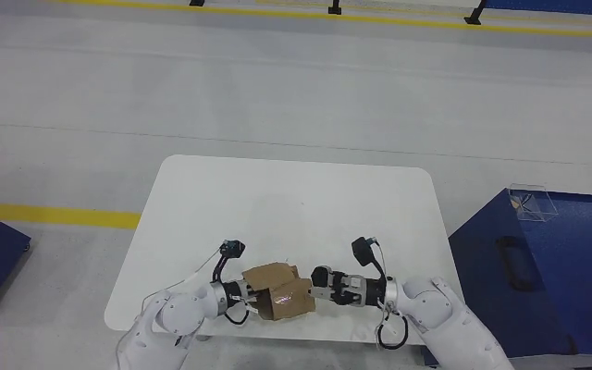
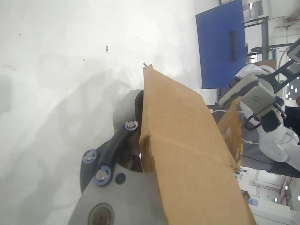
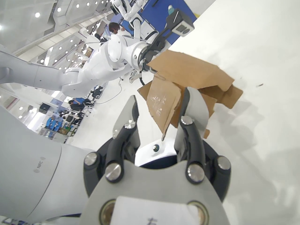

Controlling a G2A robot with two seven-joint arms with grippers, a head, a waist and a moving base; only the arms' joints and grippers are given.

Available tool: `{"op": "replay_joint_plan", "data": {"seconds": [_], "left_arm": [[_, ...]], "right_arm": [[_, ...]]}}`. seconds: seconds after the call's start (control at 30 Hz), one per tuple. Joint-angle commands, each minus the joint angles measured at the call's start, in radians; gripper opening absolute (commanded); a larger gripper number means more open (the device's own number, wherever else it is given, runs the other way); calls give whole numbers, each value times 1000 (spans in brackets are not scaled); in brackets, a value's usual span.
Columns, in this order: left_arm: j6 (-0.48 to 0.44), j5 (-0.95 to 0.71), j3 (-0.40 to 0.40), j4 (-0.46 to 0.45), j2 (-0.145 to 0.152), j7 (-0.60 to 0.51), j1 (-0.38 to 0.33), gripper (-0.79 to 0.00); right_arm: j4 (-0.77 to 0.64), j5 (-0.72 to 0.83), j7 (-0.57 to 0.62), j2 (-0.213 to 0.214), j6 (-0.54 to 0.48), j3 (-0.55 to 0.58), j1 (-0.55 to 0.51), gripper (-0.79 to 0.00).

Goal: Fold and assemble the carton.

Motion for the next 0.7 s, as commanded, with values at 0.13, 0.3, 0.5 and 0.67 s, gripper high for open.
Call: {"op": "replay_joint_plan", "data": {"seconds": [0.13, 0.3, 0.5, 0.67], "left_arm": [[51, -242, -19, -13, -13, 60, 9, -785], [71, -319, -20, -12, -17, 62, 19, -785], [355, -746, -10, 60, -32, -187, -33, -785], [492, -930, 25, 138, -45, -298, -88, -785]], "right_arm": [[-23, -43, -60, 1, -38, 22, -17, 0], [-27, -135, -91, 1, 17, 43, -11, 0], [-86, -259, -441, -11, 80, 119, -79, 0], [-83, -401, -595, -15, 190, 172, -111, 0]]}}
